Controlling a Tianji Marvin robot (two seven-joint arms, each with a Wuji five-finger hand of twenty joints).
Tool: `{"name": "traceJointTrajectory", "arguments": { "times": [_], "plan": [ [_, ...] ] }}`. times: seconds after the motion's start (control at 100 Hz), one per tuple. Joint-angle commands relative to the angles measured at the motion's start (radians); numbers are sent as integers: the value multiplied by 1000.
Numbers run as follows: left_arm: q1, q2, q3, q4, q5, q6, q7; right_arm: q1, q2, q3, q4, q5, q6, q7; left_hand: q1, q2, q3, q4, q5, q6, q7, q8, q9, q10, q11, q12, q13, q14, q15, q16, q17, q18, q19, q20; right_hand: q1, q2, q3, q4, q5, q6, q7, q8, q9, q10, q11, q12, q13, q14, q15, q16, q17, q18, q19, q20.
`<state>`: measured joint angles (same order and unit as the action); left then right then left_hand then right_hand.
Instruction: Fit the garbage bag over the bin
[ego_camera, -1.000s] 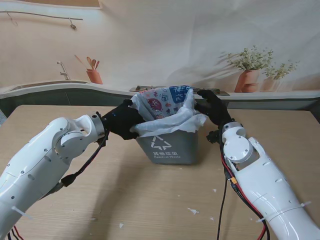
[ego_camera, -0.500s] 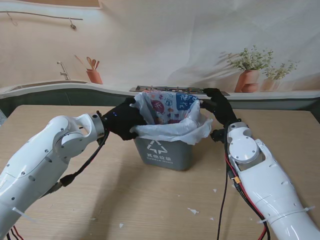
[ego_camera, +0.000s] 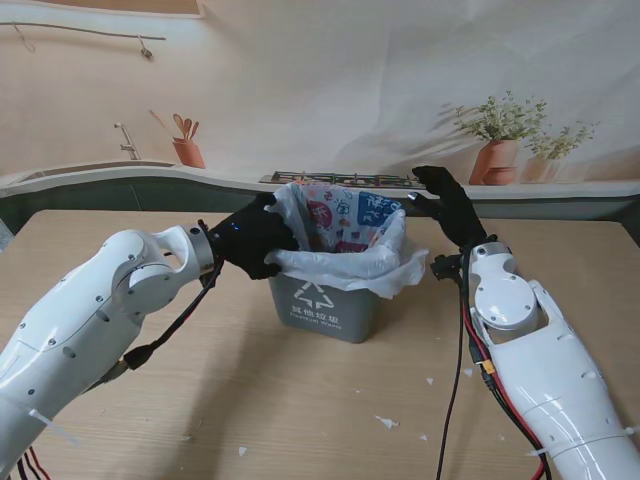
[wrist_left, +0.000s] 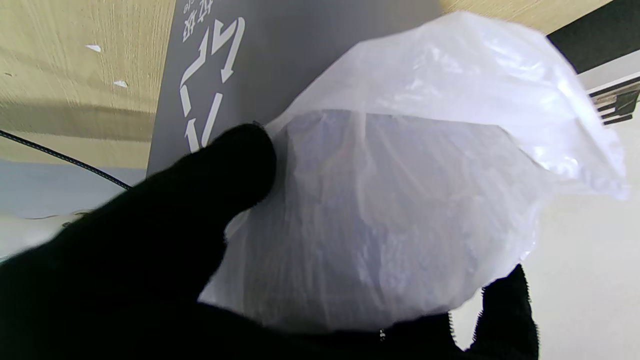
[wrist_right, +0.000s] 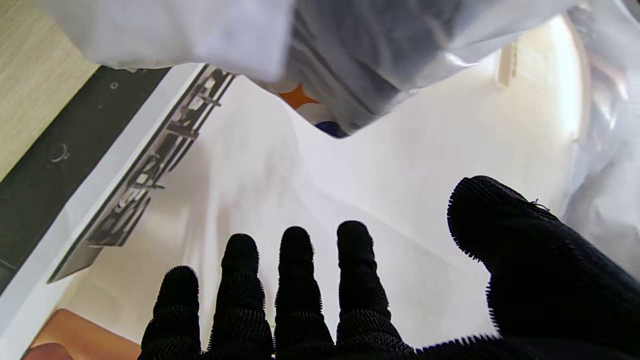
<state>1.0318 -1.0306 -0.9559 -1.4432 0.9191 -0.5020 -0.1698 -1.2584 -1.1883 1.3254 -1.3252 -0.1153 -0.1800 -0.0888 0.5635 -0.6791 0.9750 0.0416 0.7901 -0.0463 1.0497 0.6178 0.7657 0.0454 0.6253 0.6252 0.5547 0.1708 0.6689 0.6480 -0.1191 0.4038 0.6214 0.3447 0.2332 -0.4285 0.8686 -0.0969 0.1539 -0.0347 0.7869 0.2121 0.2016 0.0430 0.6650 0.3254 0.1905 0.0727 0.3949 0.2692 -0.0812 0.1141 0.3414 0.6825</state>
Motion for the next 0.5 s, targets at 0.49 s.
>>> {"name": "traceJointTrajectory", "arguments": {
  "times": [0.49],
  "plan": [
    [66, -9, -55, -62, -40, 77, -37, -44, 18, 21, -67, -19, -57, 51, -125, 263, -631, -67, -478, 293, -793, -415, -565, 172, -310, -359, -405, 44, -347, -172, 14, 60, 19, 82, -35, -7, -32, -17, 4, -43, -19, 8, -27, -4, 31, 6, 7, -14, -6, 3, 3, -23, -19, 14]
  ]
}}
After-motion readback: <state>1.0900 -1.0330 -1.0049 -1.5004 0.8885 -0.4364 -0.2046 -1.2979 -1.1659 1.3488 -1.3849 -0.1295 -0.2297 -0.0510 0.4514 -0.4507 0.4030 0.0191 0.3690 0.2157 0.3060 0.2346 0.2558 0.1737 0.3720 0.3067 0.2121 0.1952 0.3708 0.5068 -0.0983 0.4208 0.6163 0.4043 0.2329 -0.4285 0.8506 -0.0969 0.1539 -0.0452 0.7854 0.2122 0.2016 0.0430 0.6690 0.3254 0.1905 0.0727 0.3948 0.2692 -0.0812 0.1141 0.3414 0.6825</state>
